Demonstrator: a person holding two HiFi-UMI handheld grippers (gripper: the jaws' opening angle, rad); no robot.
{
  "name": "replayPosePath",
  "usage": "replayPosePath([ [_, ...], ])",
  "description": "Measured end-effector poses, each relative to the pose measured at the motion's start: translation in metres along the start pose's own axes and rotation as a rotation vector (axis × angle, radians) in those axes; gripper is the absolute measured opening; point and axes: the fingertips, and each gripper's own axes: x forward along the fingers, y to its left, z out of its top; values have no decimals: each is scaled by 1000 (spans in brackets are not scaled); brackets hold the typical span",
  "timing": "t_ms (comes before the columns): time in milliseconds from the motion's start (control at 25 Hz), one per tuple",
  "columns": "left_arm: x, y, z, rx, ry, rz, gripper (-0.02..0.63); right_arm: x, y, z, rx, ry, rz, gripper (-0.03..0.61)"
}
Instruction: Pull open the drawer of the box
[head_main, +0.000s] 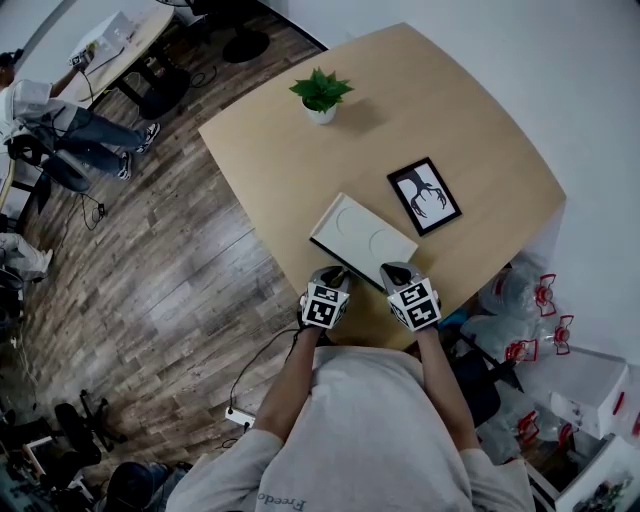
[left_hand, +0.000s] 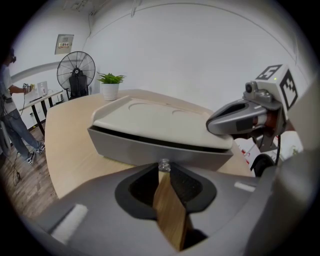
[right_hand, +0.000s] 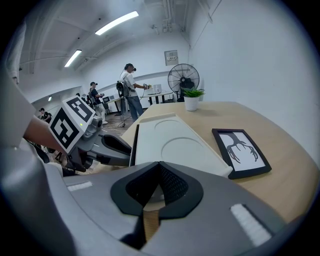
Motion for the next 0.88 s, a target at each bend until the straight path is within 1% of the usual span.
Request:
replayPosePath([
  [320, -4, 1, -4, 5, 3, 6, 129, 1, 1, 0, 3, -6, -3, 2],
  [640, -12, -4, -3, -7, 14, 3, 129, 1, 0, 1, 10, -14, -9, 2],
  [880, -16, -1, -7, -8, 3, 11, 129, 1, 2, 2, 8, -18, -8, 2],
])
